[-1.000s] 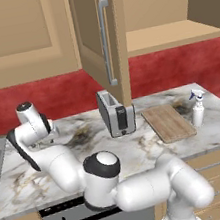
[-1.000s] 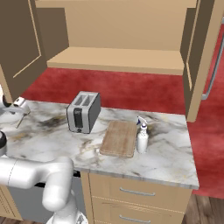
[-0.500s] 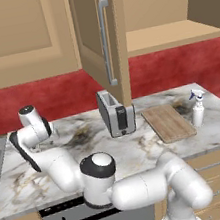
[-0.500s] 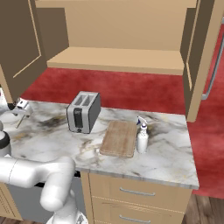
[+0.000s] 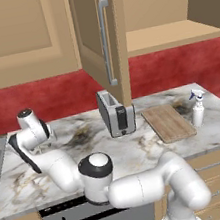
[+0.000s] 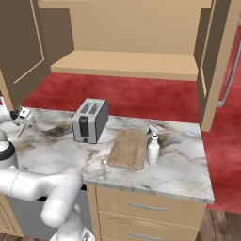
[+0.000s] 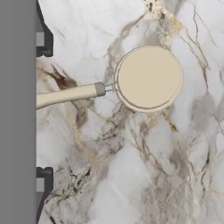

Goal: Grab the spray bottle from the cabinet, then place it next to the cutting board for sanitizing. Then grab the dish brush from the countertop next to the sink and place it next to the cutting board.

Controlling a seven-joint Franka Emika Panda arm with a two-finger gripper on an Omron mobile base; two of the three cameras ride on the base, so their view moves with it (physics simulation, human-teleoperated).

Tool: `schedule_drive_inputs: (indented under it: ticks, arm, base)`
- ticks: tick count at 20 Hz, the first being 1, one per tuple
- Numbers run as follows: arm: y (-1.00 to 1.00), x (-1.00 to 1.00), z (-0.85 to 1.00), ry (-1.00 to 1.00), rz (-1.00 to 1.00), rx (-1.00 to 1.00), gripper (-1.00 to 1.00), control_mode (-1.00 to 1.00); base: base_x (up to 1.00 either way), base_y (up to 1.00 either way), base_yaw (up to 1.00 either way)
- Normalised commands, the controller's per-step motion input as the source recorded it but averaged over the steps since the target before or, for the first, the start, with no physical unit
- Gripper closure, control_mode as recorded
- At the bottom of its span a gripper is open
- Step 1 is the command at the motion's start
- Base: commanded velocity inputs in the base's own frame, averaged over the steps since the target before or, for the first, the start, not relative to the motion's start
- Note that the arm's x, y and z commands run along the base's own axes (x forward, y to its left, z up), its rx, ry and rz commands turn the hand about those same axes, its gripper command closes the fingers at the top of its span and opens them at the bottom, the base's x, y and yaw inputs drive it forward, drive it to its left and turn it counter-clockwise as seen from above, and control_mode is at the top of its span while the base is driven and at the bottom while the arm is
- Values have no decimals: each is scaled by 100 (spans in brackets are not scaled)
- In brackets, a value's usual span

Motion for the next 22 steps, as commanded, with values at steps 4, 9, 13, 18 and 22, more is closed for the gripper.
schedule_drive_inputs:
  ticks: [4,9,13,18,22]
  arm:
    - [8,18,-24,0,0,0,-100,-100]
    - [16,18,-21,0,0,0,-100,-100]
    - [18,20,-18,0,0,0,-100,-100]
    - [17,16,-20,0,0,0,100,-100]
    - [17,17,-23,0,0,0,100,-100]
  base:
    - [0,0,0]
    - [0,0,0]
    - [0,0,0]
    - [0,0,0]
    - [0,0,0]
